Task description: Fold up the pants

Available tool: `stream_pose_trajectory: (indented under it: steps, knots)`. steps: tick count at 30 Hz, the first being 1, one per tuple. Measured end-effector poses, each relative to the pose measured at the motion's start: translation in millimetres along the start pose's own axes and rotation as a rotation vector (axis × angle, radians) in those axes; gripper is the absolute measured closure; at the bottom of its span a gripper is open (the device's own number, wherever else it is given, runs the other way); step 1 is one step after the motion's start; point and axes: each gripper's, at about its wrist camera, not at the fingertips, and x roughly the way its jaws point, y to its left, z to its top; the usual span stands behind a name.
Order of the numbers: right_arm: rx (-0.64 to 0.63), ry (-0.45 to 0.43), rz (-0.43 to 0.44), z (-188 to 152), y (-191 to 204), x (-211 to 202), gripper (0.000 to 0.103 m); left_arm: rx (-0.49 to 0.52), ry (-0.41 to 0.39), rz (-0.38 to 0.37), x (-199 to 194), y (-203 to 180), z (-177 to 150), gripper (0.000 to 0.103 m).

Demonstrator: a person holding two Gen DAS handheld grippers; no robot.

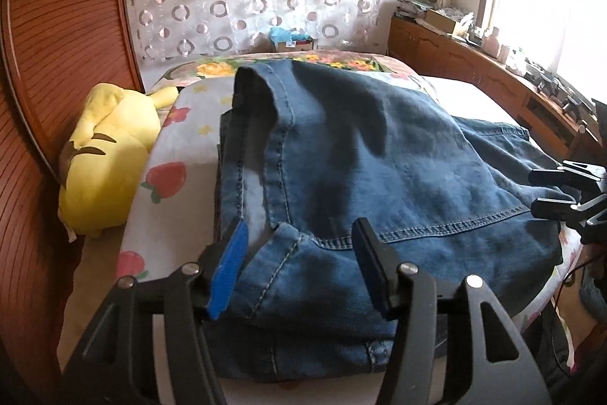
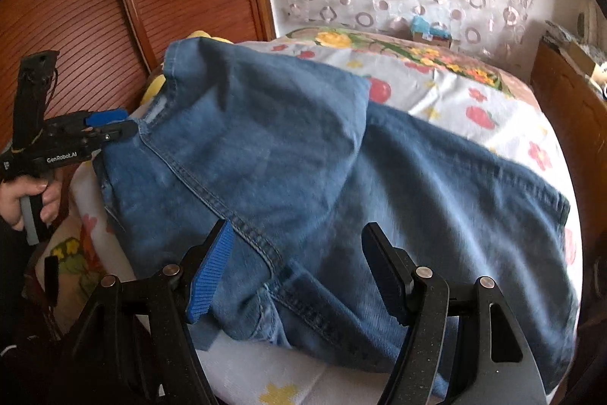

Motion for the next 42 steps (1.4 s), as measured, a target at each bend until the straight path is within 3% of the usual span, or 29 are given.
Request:
stream_pose_trajectory:
  steps: [3,7,12,17,24,31,34,38,42]
  knots:
    - [0.025,-0.003,0.004,-4.3,-6.0,0.3,0.031,0.009,0.025,0.003,5.1,0.4,0.0,0.066]
    - [0.043,-0.004,0.006,-7.9,-9.3,0.3,0.031,0.022,0.047,0.006,8.6,-1.6,-4.9,0.075]
    - [0.039,-0.008,0.009,-6.8,-6.2,1.7,0.031,0.057,0.040,0.008,2.3,-6.7,-11.6,0.095]
    - [0.038,-0.008,0.013,-5.4,-4.1,4.2,0.031,0.068,0.004,-0.003,-17.8,-10.0,-11.1,0.101]
    - [0.036,-0.023,0.024,-4.6,-2.8,-1.2,0.031,0.012,-0.058,-0.032,-60.8,5.9,-14.0,0.101]
    - [0.024,-0.012,0.048,-7.8,5.3,2.1,0.031,-0.031,-0.028,-0.025,-54.9,17.7,-26.4,0.100]
    - [0.025,0.000,0.047,-10.0,6.0,6.4,0.031,-0.031,-0.031,-0.004,-53.4,13.8,-26.0,0.093]
    - [0.032,-0.001,0.047,-11.6,4.2,5.6,0.031,-0.017,-0.045,0.007,-56.3,7.5,-20.6,0.069]
    - [0.043,-0.010,0.044,-13.2,1.1,1.6,0.031,-0.005,-0.052,-0.010,-55.4,3.2,-14.7,0.057]
